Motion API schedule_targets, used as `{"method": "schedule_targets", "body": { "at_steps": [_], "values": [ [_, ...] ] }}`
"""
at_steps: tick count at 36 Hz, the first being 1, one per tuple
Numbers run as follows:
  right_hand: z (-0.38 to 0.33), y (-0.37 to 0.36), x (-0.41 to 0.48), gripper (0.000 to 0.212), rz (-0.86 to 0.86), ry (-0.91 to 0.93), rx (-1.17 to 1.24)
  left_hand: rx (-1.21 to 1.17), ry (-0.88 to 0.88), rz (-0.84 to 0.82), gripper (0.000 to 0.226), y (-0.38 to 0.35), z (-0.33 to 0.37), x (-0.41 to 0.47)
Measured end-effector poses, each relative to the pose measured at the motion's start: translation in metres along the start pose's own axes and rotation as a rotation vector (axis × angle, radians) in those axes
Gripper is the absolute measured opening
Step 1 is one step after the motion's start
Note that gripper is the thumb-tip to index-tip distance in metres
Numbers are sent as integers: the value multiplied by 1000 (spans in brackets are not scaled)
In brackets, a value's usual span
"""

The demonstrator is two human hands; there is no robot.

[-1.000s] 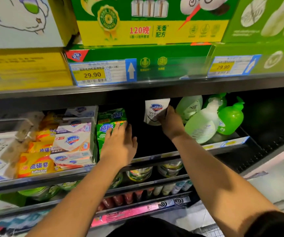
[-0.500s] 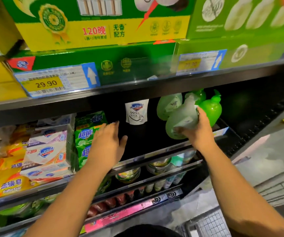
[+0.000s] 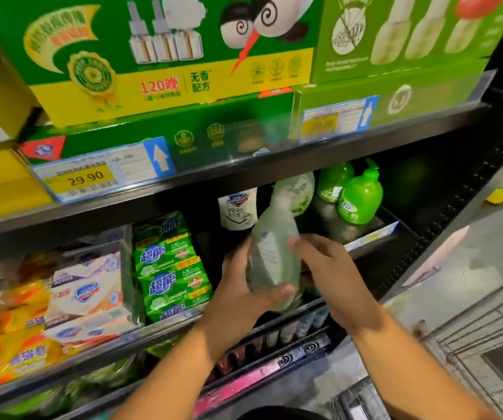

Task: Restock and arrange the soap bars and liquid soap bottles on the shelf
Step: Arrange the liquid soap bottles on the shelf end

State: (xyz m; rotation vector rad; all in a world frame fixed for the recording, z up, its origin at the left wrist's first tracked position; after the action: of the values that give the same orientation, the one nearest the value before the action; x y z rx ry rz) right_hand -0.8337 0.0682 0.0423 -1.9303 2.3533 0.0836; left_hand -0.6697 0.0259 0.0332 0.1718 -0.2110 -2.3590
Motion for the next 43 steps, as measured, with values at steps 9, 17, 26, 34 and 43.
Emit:
{"method": "schedule_targets", "body": {
  "at_steps": [9, 17, 26, 34, 43],
  "values": [
    [2, -16, -11, 48, -132, -5, 38, -682, -7, 70, 39, 17, 15, -12],
    [-15, -19, -17, 29, 49, 10, 115, -686, 107, 247, 28, 18, 14, -7],
    [-20, -27, -19, 35, -154, 133, 72, -699, 294, 15, 83, 16, 15, -7],
    [-5, -19, -14, 42, -93, 98, -96, -906, 248, 71, 42, 21, 21, -6],
    [-7, -12, -14, 55, -114, -94, -305, -886, 127, 25, 51, 13, 20, -12]
  ]
}}
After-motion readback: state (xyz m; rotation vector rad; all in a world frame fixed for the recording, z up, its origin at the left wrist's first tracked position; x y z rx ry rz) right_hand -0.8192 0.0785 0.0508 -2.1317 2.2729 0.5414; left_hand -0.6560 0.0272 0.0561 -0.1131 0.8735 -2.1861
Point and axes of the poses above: each hand's wrist, its own x-axis towards the middle knuckle, its own y-axis out of the back of the hand, z = x × y, the point moved 1 cm from there along x, towards the middle knuckle, and after that the axes turned 11 degrees about -z, right-handed, at the moved point
